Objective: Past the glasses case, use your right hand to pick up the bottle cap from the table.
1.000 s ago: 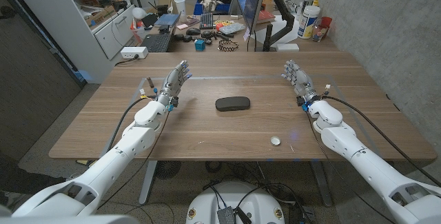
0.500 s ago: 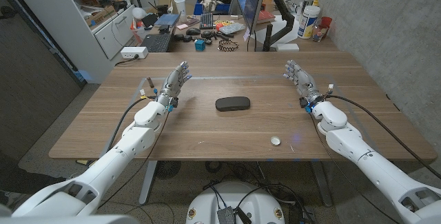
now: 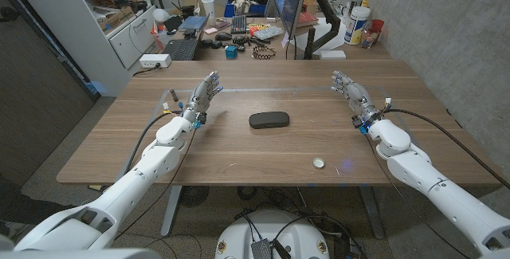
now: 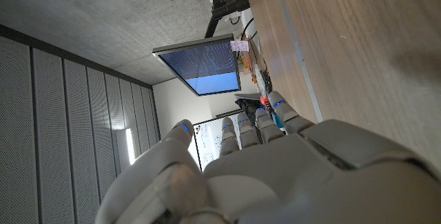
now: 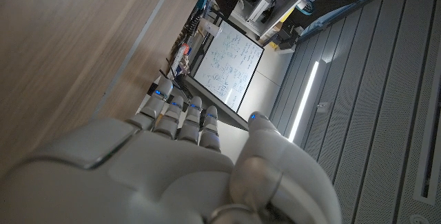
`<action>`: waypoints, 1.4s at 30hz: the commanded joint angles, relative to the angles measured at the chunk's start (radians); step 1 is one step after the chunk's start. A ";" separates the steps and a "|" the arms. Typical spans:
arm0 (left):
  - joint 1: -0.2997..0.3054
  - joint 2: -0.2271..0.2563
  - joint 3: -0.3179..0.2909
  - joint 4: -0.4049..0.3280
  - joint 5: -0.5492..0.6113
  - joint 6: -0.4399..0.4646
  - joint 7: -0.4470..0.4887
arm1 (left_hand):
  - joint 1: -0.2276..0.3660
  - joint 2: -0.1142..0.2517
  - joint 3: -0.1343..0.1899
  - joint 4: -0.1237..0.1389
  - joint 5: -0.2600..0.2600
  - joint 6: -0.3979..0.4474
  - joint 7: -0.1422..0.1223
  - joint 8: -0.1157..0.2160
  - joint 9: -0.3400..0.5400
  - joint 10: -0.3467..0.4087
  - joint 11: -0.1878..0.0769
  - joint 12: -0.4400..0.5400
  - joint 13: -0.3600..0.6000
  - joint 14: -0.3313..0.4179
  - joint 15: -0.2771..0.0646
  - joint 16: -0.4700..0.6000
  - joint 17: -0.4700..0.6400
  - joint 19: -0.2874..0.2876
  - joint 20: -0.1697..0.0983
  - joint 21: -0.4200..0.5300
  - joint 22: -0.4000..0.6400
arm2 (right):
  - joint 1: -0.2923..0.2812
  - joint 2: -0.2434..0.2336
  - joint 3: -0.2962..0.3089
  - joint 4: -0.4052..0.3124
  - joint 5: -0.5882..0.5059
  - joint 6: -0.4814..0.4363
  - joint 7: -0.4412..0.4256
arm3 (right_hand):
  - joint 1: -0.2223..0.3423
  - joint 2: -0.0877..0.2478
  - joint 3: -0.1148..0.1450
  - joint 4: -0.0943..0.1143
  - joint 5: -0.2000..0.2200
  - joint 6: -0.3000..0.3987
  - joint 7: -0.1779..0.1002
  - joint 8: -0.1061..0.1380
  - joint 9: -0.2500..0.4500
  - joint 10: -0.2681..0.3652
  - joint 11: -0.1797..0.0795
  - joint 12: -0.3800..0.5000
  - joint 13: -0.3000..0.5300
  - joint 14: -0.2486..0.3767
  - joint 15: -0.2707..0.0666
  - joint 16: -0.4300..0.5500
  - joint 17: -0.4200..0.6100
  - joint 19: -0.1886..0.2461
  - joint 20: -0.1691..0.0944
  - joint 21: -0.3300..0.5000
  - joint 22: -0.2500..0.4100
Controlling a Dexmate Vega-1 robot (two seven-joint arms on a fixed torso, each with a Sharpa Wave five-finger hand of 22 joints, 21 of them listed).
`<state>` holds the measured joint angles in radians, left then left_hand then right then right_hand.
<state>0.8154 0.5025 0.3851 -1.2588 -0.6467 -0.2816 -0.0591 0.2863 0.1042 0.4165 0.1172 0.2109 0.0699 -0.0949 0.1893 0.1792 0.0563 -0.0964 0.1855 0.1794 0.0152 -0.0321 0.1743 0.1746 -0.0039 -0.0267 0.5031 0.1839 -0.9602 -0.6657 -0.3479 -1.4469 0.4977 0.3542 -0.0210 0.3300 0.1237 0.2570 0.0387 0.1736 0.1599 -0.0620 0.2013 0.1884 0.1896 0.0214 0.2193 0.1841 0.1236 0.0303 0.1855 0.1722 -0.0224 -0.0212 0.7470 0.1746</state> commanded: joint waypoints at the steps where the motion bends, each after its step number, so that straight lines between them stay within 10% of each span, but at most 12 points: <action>1: 0.002 -0.003 0.003 0.001 -0.001 -0.003 -0.003 | 0.002 -0.001 0.002 0.001 0.005 0.006 0.002 0.007 0.003 0.008 0.000 0.009 0.004 0.002 -0.056 0.009 0.004 -0.001 -0.060 0.003 0.003 | -0.061 -0.076 0.026 -0.075 -0.059 0.018 -0.018 | 0.008 -0.003 0.004 -0.011 0.005 0.016 0.001 0.004 0.003 0.011 0.005 0.007 0.002 0.009 0.001 0.004 0.001 0.001 0.005 -0.002 0.005; 42: -0.026 -0.011 0.024 0.016 0.011 -0.005 -0.035 | 0.000 -0.001 0.000 0.000 0.006 0.018 0.002 0.009 0.004 0.015 0.004 0.011 0.004 0.006 -0.054 0.010 0.004 0.001 -0.055 0.000 0.004 | -0.359 -0.342 0.238 -0.395 -0.371 -0.047 -0.130 | 0.032 0.001 0.020 -0.037 0.008 0.024 -0.002 0.002 0.005 0.025 -0.001 0.009 0.003 0.023 -0.005 0.003 0.000 0.009 0.012 -0.013 0.006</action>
<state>0.7979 0.4925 0.4059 -1.2522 -0.6368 -0.2837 -0.0838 0.2862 0.1043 0.4164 0.1171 0.2108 0.0807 -0.0948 0.1925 0.1790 0.0656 -0.0945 0.1924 0.1792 0.0153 -0.0320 0.1777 0.1744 -0.0038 -0.0267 0.5031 0.1838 -1.2406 -0.9482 -0.1731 -1.7625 0.2074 0.3457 -0.1327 0.3512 0.1213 0.2720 0.0069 0.1777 0.1789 -0.0644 0.2013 0.1883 0.2038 0.0180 0.2190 0.1839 0.1398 0.0248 0.1854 0.1723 -0.0152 -0.0141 0.7354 0.1744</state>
